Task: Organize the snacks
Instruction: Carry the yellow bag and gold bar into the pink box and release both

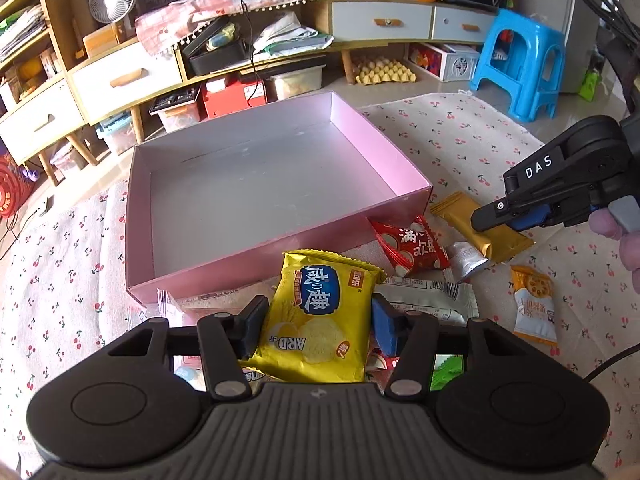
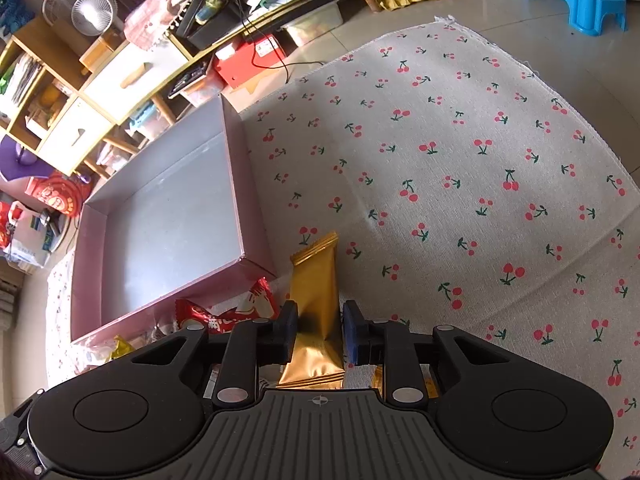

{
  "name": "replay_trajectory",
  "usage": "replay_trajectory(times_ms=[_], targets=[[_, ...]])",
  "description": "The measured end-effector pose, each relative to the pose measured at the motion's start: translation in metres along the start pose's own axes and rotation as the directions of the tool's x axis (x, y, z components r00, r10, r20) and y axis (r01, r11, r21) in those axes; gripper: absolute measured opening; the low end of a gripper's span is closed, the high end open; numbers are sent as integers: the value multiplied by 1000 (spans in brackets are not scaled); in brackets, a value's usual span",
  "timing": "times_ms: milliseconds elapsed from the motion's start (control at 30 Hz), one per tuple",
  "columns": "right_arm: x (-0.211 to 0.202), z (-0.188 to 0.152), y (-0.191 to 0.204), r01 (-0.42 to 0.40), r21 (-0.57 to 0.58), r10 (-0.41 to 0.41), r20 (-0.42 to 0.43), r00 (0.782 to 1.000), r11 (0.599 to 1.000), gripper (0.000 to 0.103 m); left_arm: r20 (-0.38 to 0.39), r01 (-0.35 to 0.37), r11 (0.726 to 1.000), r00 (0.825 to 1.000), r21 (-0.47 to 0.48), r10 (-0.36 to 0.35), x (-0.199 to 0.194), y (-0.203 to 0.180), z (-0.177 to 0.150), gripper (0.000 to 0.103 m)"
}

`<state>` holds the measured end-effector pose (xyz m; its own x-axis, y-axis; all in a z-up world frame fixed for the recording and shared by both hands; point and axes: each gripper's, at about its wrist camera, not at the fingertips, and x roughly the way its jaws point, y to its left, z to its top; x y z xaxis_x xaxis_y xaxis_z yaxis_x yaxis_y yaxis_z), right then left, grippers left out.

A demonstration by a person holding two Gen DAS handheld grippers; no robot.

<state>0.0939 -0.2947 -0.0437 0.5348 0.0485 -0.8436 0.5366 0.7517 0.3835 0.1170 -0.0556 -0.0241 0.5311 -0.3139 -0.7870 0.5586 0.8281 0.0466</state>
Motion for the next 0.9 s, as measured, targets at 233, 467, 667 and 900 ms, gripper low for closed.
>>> replay_trajectory(times_ms=[233,467,667,900], targets=[[-13,3,-7,-83,55,84,-5,996,995,16,33,23,996,999,-87,-21,-10,6,1,50],[-23,7,-12,-121,86,121,3,993,989,11,65,20,989,998,-145,-11,-15,13,2,50],[-23,11,-24,-180,157,183,-6,983,971,11,78,17,987,997,-157,-5,-18,13,2,50],[-19,12,-23,-221,162,231,-45,972,962,11,67,21,986,998,-165,-10,-15,15,1,50]])
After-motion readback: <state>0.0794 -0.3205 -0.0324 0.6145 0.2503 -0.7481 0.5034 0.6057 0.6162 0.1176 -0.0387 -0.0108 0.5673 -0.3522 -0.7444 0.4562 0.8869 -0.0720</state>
